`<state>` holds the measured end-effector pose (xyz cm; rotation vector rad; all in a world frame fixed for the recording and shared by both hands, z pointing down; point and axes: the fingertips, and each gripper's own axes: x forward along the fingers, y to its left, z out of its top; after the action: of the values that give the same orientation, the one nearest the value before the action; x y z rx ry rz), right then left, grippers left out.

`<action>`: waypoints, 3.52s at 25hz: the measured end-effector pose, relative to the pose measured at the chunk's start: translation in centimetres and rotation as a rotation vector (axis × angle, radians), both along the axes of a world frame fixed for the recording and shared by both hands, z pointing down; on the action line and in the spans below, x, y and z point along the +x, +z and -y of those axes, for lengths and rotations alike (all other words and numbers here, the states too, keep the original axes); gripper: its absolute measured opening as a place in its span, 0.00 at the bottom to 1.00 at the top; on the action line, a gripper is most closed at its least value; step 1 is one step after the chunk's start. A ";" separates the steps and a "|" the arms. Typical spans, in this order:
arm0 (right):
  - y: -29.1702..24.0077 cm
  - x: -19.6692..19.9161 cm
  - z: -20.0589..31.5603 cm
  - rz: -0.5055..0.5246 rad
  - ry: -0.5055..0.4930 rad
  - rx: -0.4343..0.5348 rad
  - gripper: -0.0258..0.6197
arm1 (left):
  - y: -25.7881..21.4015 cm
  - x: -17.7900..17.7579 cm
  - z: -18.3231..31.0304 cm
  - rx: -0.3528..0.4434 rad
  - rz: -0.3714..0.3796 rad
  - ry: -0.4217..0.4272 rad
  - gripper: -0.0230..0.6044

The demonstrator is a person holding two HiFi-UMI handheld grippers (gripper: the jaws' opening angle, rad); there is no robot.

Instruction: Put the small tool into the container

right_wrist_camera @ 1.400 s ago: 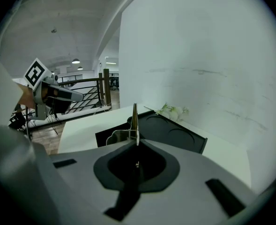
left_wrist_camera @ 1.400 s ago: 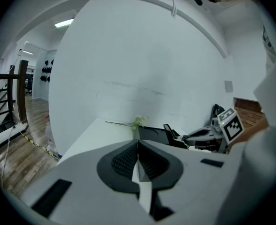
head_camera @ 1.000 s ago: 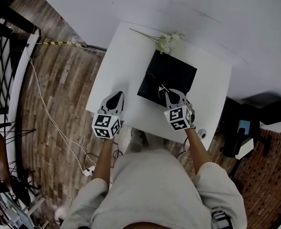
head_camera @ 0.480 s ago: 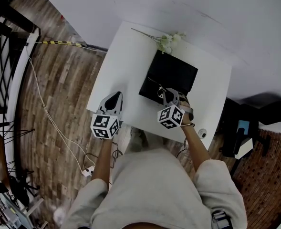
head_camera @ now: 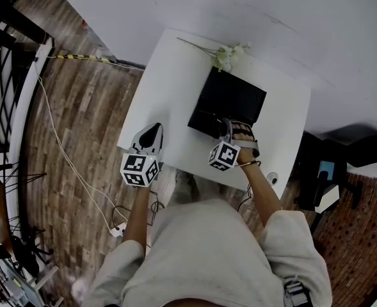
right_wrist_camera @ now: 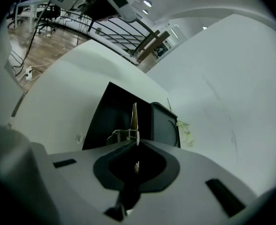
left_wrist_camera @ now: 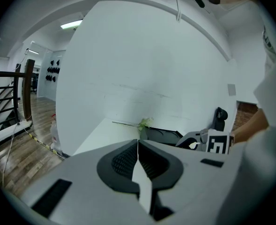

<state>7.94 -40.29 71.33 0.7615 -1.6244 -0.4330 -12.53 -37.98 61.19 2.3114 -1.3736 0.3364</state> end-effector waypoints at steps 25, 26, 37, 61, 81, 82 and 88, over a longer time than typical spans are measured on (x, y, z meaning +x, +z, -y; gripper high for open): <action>2.6 -1.4 0.2 -0.123 -0.046 0.005 0.05 | -0.1 -1.1 -1.0 0.003 -0.008 -0.039 0.05; 2.7 -1.4 0.2 -0.122 -0.047 0.008 0.05 | -0.1 -1.1 -1.0 0.003 -0.007 -0.039 0.05; 3.3 -1.4 -0.5 -0.099 -0.035 -0.010 0.08 | -0.5 -1.7 -1.4 0.011 -0.005 -0.045 0.05; 0.9 1.1 -2.2 -0.023 0.029 0.010 0.31 | -1.8 -0.6 -1.6 0.034 -0.024 -0.003 0.05; -2.1 2.5 -5.8 0.250 0.250 0.025 0.08 | -2.1 1.5 -2.4 0.047 -0.016 0.064 0.05; -2.3 2.5 -5.9 0.269 0.256 0.024 0.08 | -2.2 1.7 -2.4 0.050 -0.012 0.068 0.05; -3.4 2.5 -6.4 0.360 0.299 0.033 0.05 | -2.6 2.1 -2.3 0.062 -0.005 0.078 0.05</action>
<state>10.42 -33.93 67.98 1.1375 -1.7982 -0.1099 -10.43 -35.65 58.60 2.4198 -1.3112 0.3160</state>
